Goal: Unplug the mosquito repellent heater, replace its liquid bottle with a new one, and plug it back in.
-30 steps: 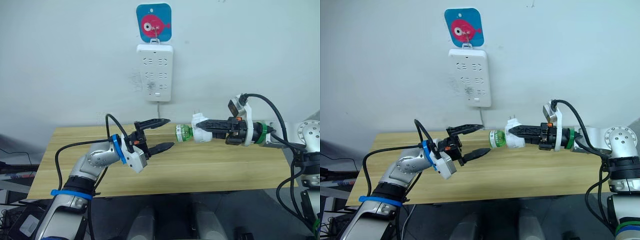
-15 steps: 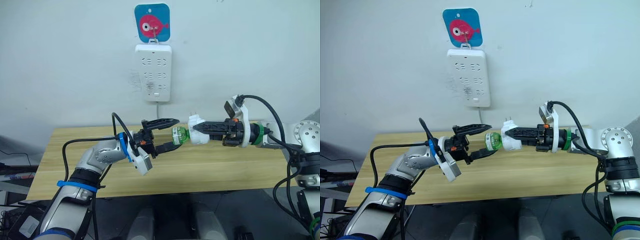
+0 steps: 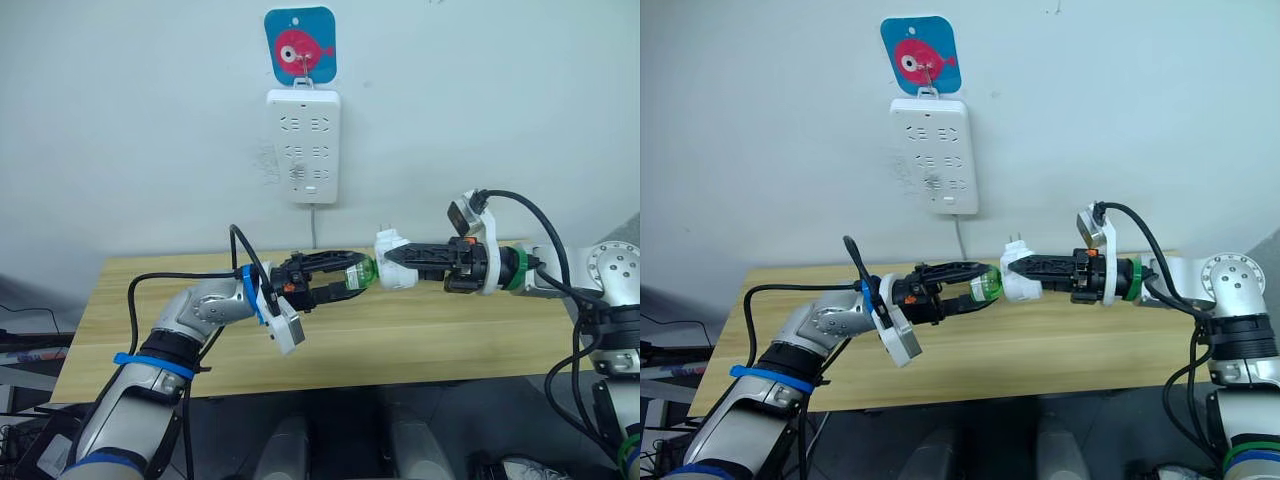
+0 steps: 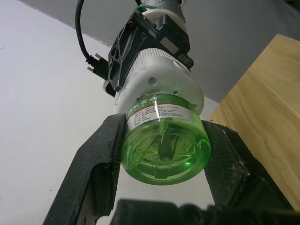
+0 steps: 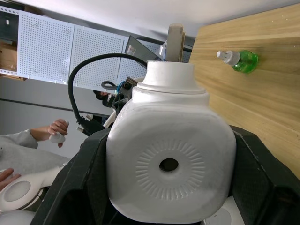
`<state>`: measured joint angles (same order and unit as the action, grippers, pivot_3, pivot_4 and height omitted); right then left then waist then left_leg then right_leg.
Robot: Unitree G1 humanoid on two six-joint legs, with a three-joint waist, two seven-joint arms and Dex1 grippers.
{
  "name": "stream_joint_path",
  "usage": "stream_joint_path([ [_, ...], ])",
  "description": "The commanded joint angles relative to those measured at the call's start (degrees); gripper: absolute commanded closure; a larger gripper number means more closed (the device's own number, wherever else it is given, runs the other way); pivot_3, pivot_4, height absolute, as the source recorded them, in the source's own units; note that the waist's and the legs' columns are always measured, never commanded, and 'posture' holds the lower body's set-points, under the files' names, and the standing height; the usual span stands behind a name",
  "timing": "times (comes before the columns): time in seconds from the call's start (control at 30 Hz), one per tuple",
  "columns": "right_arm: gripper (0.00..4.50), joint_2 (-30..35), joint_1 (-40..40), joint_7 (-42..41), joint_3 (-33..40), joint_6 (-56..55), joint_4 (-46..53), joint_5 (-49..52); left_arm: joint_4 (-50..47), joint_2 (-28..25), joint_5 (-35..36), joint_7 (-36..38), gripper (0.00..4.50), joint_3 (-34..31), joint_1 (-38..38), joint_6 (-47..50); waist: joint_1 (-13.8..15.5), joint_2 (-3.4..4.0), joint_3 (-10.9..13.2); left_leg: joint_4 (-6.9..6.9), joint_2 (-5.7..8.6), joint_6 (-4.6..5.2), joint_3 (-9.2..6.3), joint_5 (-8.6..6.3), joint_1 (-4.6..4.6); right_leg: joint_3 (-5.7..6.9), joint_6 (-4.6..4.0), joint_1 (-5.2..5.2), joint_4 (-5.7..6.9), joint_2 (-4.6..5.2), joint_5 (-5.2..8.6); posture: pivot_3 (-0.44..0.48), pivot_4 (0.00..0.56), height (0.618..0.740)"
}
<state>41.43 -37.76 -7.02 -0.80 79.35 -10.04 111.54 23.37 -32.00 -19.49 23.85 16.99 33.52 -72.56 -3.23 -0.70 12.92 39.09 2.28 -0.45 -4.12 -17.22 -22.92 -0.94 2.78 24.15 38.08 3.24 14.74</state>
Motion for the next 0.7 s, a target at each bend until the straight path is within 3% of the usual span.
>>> stream_joint_path([
  [0.03, 1.49, 0.69, -0.2, -1.17, 0.92, 0.6, 2.81, 1.46, -4.38, -1.0, 14.06, 6.99, 2.25, 5.6, 0.92, 9.24, -0.01, 0.0, 0.0, 0.0, 0.0, 0.0, -0.02, 0.0, 0.0, 0.01, 0.0, 0.0, 0.0, 0.0, 0.0, -0.12, 0.219, 0.74],
  [0.13, 1.49, 1.96, 0.41, -2.31, 0.59, 1.06, 3.52, 1.46, -15.56, -3.25, 36.8, 20.81, 2.25, 8.89, -0.46, 34.36, -0.06, 0.0, 0.0, 0.01, 0.0, 0.0, -0.07, 0.0, -0.03, 0.02, 0.0, 0.0, -0.02, 0.0, 0.0, -0.119, 0.221, 0.74],
  [0.2, 1.49, 2.78, 0.77, -4.2, 0.51, 2.03, 3.44, 1.46, -26.8, -7.61, 58.67, 26.2, 2.25, 8.89, -1.03, 63.2, -0.22, -0.01, 0.01, 0.01, -0.01, -0.01, -0.11, 0.0, -0.04, 0.02, 0.0, 0.0, -0.05, 0.02, 0.0, -0.11, 0.223, 0.74],
  [0.3, 1.49, 4.14, 1.33, -6.37, -0.32, 2.9, 4.48, 1.46, -34.05, -13.31, 85.57, 26.74, 2.25, 5.7, -0.26, 94.02, -0.78, 0.02, 0.01, 0.0, -0.07, 0.0, -0.28, 0.0, -0.03, 0.11, -0.01, -0.03, -0.07, -0.04, 0.01, -0.102, 0.223, 0.74],
  [0.4, 1.49, 4.56, 1.39, -6.8, -1.27, 2.28, 5.0, 1.46, -30.02, -15.45, 103.38, 24.88, 2.25, 2.13, 1.24, 115.84, -1.38, 0.02, 0.01, 0.0, -0.08, 0.0, -0.38, 0.0, -0.03, 0.22, -0.01, -0.03, -0.03, -0.09, 0.01, -0.1, 0.225, 0.74],
  [0.53, 1.49, 4.45, 1.21, -5.65, -1.94, 0.41, 5.84, 1.46, -20.1, -13.26, 113.05, 19.93, 2.25, -1.93, 1.67, 131.18, -1.68, 0.01, 0.02, 0.05, 0.04, 0.01, -0.31, 0.0, 0.05, 0.25, 0.03, -0.06, 0.07, -0.22, 0.03, -0.102, 0.224, 0.74],
  [0.7, 1.49, 3.73, 1.33, -2.1, -1.58, -2.2, 6.32, 1.46, -19.29, -11.35, 113.72, 17.68, 2.25, -5.74, -1.37, 138.63, -1.7, 0.01, 0.02, 0.05, 0.04, -0.12, -0.21, 0.08, 0.03, 0.22, 0.03, -0.02, 0.03, -0.23, 0.04, -0.121, 0.223, 0.74],
])
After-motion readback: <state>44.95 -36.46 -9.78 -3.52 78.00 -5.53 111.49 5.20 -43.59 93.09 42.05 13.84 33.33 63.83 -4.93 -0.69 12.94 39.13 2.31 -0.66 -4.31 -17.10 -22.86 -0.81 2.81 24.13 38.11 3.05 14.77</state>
